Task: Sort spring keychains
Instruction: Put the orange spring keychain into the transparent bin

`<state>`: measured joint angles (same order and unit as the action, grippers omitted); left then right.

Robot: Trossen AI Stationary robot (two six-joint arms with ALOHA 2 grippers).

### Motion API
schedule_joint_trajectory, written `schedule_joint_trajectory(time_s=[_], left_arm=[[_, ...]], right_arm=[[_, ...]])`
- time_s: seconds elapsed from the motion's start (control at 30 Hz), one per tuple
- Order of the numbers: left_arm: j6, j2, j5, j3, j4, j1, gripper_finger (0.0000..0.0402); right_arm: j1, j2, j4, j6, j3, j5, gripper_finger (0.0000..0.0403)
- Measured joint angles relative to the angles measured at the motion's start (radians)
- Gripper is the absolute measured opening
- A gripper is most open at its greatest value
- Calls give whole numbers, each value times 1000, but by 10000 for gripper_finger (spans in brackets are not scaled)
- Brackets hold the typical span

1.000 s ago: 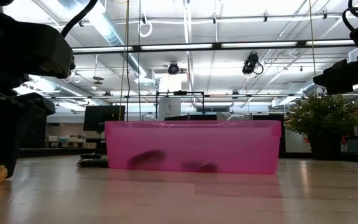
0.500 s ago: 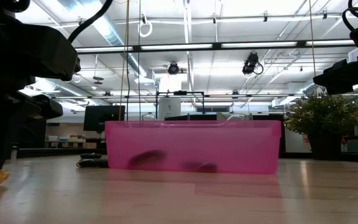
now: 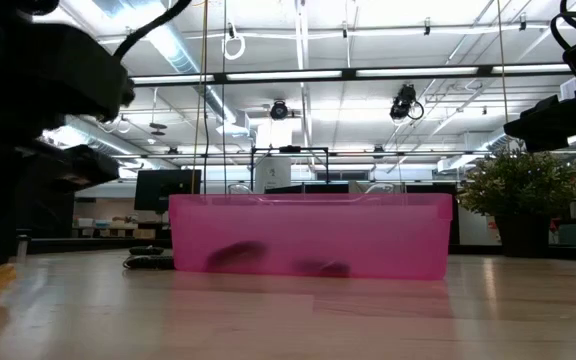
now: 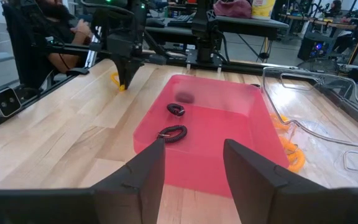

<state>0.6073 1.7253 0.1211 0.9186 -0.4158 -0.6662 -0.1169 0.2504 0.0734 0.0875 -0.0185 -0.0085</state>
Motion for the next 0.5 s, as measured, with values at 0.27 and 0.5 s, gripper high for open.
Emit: schedule_joint_trajectory(time_s=[0.27,0.5], left_arm=[[-147,1,123,107,-4,-20,18],[-253,0,319,212,-115,-11,19]], right_arm=[[0,0,0,0,0,0,166],[0,0,0,0,0,0,166]])
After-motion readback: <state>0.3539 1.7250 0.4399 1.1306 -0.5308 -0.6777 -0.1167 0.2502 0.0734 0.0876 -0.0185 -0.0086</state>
